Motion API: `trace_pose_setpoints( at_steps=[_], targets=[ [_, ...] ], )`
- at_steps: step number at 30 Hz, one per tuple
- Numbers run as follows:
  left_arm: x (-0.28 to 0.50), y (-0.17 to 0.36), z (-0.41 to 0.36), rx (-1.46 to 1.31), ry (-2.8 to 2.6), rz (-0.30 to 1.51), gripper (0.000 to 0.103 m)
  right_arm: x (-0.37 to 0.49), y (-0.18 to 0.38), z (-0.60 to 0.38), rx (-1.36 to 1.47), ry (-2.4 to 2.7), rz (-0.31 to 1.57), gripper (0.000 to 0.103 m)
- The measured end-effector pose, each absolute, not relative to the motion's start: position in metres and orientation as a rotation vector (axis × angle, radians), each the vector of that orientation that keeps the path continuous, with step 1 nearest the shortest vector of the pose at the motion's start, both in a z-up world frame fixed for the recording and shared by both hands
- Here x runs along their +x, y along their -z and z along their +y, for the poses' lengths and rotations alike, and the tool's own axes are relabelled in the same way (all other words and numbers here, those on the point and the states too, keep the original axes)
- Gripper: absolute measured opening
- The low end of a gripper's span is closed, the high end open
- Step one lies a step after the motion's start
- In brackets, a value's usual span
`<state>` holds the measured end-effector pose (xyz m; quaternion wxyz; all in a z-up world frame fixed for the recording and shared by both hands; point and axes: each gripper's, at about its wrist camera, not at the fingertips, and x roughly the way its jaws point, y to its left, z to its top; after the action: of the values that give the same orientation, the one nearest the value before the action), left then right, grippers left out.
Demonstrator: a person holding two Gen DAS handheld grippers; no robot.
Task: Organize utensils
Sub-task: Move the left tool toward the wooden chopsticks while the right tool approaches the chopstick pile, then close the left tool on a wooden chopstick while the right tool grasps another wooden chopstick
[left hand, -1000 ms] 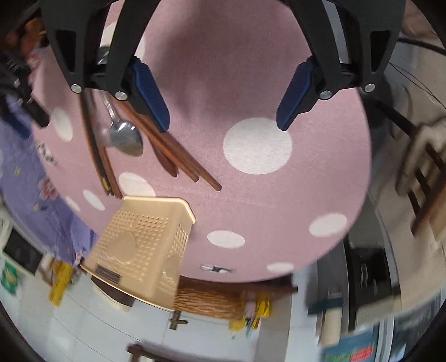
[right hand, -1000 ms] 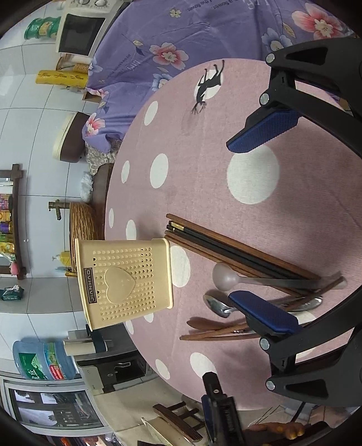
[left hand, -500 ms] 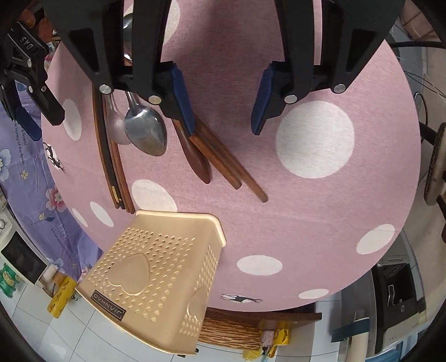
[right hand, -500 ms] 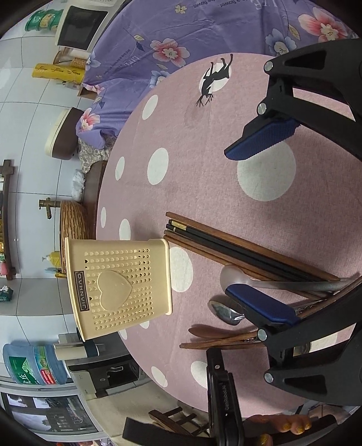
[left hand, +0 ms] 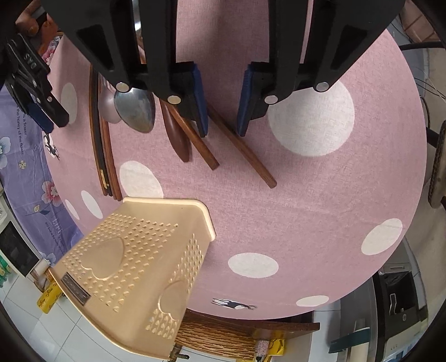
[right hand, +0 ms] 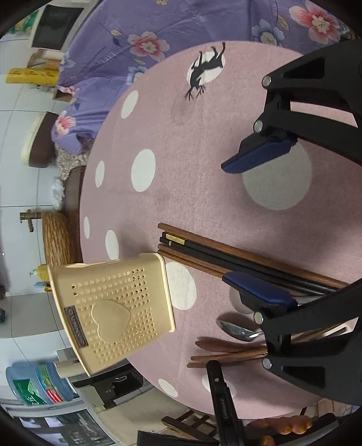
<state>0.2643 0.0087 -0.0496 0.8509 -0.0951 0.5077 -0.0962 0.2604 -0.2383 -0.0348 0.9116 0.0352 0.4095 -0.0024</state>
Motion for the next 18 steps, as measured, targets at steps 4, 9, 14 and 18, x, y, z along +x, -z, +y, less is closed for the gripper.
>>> trace_pose_setpoints(
  at_steps=[4,9,14,18],
  targets=[
    [0.276,0.049,0.005,-0.170,0.198,1.087,0.020,0.291,0.044,-0.241,0.108,0.012,0.903,0.054],
    [0.282,0.050,-0.004,-0.099,0.187,1.073,0.019,0.319,0.056,-0.234,0.095,0.018,0.974,0.041],
    [0.302,0.050,-0.005,-0.075,0.191,1.095,0.017,0.337,0.060,-0.245,0.143,0.034,1.002,0.040],
    [0.315,0.048,-0.003,-0.053,0.188,1.112,0.014,0.348,0.059,-0.252,0.142,0.052,1.012,0.029]
  ],
)
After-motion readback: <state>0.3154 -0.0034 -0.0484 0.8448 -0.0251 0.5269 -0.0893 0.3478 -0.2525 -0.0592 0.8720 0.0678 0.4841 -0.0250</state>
